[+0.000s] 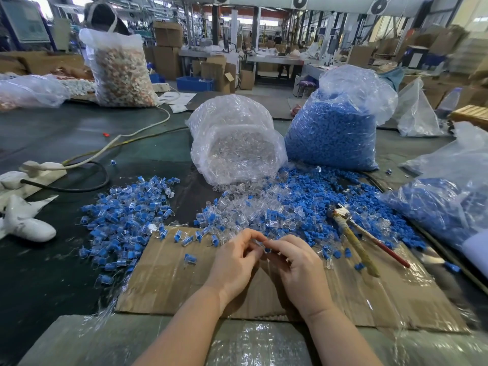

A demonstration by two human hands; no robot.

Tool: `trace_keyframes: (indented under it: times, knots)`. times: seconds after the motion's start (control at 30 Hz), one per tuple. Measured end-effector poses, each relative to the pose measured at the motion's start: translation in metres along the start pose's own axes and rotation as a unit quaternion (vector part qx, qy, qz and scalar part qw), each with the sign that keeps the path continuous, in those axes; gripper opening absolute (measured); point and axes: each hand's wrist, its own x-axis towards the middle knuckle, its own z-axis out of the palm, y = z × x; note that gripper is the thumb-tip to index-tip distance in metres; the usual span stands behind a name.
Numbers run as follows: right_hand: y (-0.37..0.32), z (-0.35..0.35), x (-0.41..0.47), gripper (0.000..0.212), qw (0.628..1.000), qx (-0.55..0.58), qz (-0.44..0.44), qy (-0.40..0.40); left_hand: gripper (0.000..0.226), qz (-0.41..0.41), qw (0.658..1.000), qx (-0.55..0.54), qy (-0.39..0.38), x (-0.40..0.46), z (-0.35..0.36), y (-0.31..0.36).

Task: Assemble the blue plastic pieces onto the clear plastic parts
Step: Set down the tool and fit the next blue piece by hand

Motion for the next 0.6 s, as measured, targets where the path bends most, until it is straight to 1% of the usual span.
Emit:
trace_keyframes:
  times: [0.13, 0.27, 0.4, 0.53, 0.6]
  knots:
    - [0.0007, 0.0004, -0.0003, 0.028, 1.0, -0.008, -0.008, 0.008, 0.02, -0.003, 1.0, -0.004, -0.001, 0.0009, 0.0001, -0.0012]
    - [0.0004, 0.0008, 0.0001, 0.041, 0.999, -0.008, -0.026, 0.03, 0.015, -0.001, 1.0, -0.007, 0.0, 0.0021, 0.0008, -0.002]
    - [0.0018, 0.0015, 0.0001, 0.043, 0.999, -0.022, -0.037, 0.034, 0.013, 0.003, 1.0, 0.012, 0.002, 0.0035, 0.0012, -0.0031]
    - [0.0011, 0.0005, -0.0002, 0.04, 0.999, -0.019, -0.028, 0.021, 0.014, 0.004, 1.0, 0.019, 0.001, 0.0038, 0.0006, -0.0036]
    - [0.0014, -0.0003, -0.0001, 0.031, 0.999, -0.022, -0.024, 0.007, 0.015, 0.006, 1.0, 0.024, 0.001, 0.0037, 0.0007, -0.0029]
